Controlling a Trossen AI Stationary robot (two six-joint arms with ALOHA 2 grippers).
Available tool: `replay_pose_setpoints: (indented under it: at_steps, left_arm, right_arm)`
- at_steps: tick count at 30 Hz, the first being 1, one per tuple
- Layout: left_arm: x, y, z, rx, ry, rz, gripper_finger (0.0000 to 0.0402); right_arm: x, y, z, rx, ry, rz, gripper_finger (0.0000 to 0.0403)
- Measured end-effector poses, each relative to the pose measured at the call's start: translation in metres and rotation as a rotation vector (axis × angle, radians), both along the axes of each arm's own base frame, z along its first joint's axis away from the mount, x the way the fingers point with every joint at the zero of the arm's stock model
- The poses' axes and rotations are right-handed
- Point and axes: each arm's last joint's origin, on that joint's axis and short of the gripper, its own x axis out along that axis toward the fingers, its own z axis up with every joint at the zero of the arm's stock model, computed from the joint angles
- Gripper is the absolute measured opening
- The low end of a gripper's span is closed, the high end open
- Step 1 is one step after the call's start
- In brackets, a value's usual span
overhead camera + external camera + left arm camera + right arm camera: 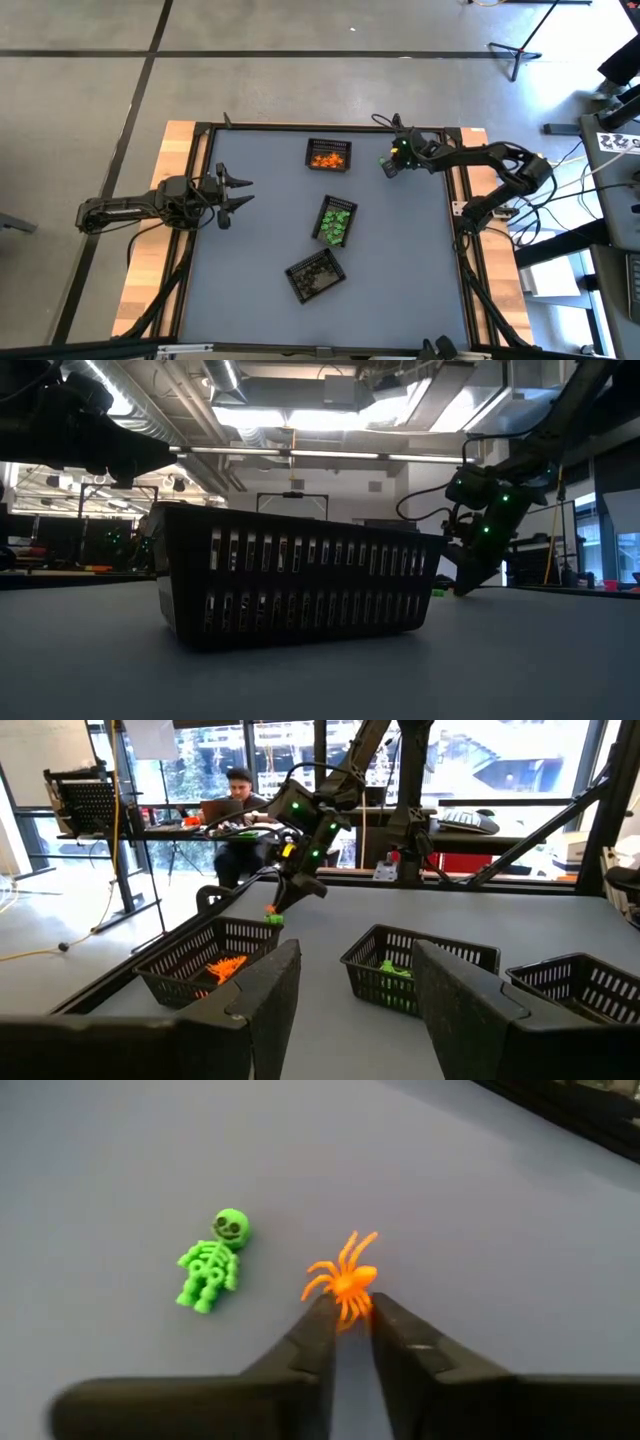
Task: Sort Halloween decoration
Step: Put the orange spider toy into the top black bin
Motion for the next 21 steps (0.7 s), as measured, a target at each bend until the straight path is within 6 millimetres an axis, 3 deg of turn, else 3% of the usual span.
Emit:
replay_pose_setpoints:
  at_steps: [4, 13, 17, 21]
  left_arm:
    - [0.0, 0.0, 0.0, 0.0, 0.0, 0.0, 0.0189]
    - [0.0, 0.0, 0.0, 0.0, 0.0, 0.0, 0.0189]
    - [0.0, 0.0, 0.0, 0.0, 0.0, 0.0, 0.0189]
    - [0.0, 0.0, 0.0, 0.0, 0.0, 0.001, 0.0189]
  right_arm:
    - [0.0, 0.001, 0.003, 0.003, -0.013, 0.013, 0.001]
    - [0.0, 0.004, 0.017, 0.006, -0.103, 0.047, 0.0004]
    - [0.008, 0.012, 0.034, -0.019, -0.211, 0.1, 0.0007]
    - [0.035, 0.029, 0.059, -0.026, -0.52, 0.366, 0.0002]
